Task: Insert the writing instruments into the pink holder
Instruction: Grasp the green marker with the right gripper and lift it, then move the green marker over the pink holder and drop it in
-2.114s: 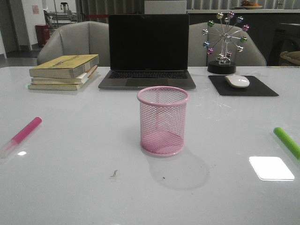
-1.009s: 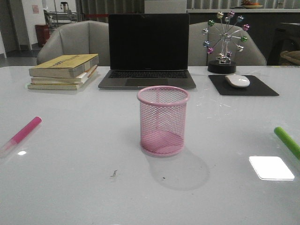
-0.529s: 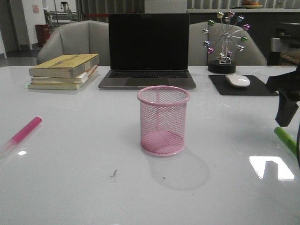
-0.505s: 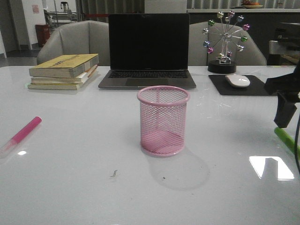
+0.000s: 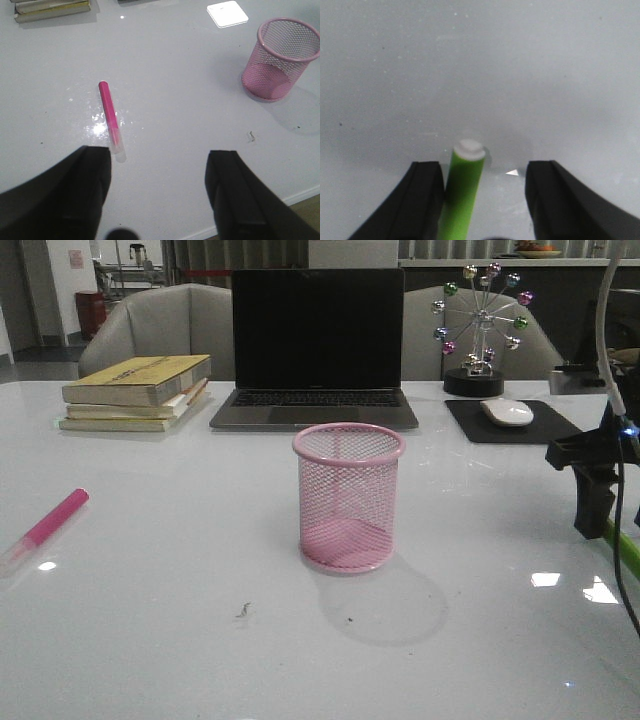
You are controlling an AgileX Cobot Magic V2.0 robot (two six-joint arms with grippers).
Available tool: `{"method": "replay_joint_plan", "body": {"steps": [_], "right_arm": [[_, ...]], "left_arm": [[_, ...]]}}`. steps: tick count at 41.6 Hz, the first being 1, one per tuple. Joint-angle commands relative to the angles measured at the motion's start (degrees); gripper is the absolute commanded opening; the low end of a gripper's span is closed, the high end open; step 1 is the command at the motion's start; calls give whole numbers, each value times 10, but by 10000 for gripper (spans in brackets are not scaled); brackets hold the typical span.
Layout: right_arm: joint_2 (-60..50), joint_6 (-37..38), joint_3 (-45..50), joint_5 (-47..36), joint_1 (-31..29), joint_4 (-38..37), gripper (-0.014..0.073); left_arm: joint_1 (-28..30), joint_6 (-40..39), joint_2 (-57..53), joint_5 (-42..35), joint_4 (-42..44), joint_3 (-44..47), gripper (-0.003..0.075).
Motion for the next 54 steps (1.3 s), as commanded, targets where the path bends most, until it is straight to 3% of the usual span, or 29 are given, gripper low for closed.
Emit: {"method": "replay_joint_plan", "body": {"steps": [1,15,25,30,35,43,50,54], "right_arm": [[-28,1,-20,10,0,-14,404],[-29,1,-20,21,0,-15,179],[-76,1,-20,21,2,5,168],[-149,1,-6,-23,20,9,168],[-242,1,40,-133,59,28,168],[-390,1,174,-433,158,61,168],[-429,1,260,-666,254,62,168],[-417,1,283,-750,296,57,168]], "left_arm": [[-5,1,2,-45,-9,-15,454],[-5,1,2,-45,-9,-15,454],[-5,1,2,-45,-9,-15,454],[-5,1,2,-45,-9,-15,454],[-5,1,2,-44,-9,-15,454],[-5,1,2,-42,-9,-15,454],[-5,1,2,-41,-9,-15,454],[-5,1,2,-40,-9,-15,454]]}}
